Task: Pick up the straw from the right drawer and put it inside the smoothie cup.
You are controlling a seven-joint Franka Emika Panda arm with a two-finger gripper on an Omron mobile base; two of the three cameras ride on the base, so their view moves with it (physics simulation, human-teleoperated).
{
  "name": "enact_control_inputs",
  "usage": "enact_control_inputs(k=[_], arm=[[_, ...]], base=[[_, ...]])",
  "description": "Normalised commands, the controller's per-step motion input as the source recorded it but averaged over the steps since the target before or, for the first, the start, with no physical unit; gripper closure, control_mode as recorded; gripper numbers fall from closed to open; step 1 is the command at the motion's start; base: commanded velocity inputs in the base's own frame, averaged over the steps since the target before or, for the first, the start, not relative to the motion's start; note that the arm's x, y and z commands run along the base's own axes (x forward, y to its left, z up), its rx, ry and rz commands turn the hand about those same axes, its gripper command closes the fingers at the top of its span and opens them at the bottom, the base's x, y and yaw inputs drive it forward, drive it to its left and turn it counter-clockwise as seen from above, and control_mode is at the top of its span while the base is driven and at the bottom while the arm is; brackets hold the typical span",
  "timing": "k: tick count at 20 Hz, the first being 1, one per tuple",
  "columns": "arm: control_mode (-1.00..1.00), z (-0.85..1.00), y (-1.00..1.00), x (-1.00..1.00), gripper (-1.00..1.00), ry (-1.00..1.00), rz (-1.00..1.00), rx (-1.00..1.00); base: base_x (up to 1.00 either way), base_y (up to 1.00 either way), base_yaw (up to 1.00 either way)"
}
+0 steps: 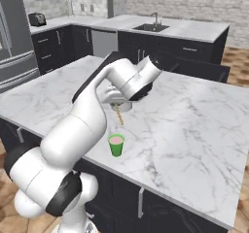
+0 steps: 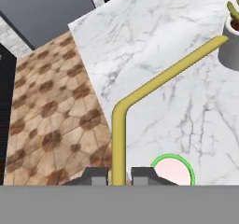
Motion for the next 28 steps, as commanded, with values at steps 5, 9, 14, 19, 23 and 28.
enact_control_inputs(k=[5,9,14,19,23,28], arm=[[-1.00,-0.14,0.02,-0.11,1.00,0.00,0.00,0.28],[-1.00,-0.02,0.05,0.00,1.00,-0.01,0.00,0.25],[-1.00,-0.17,0.17,0.00,1.00,-0.03,0.00,0.23],[-1.00,-0.45,0.17,0.00,1.00,-0.10,-0.02,0.10],[-1.00,-0.40,0.00,0.00,1.00,-0.15,-0.09,0.06],[-1.00,-0.22,0.00,-0.06,1.00,-0.19,-0.13,0.01]], base=[[0.00,0.00,0.00],[0.00,0.00,0.00],[0.00,0.00,0.00],[0.00,0.00,0.00],[0.00,0.00,0.00],[0.00,0.00,0.00]])
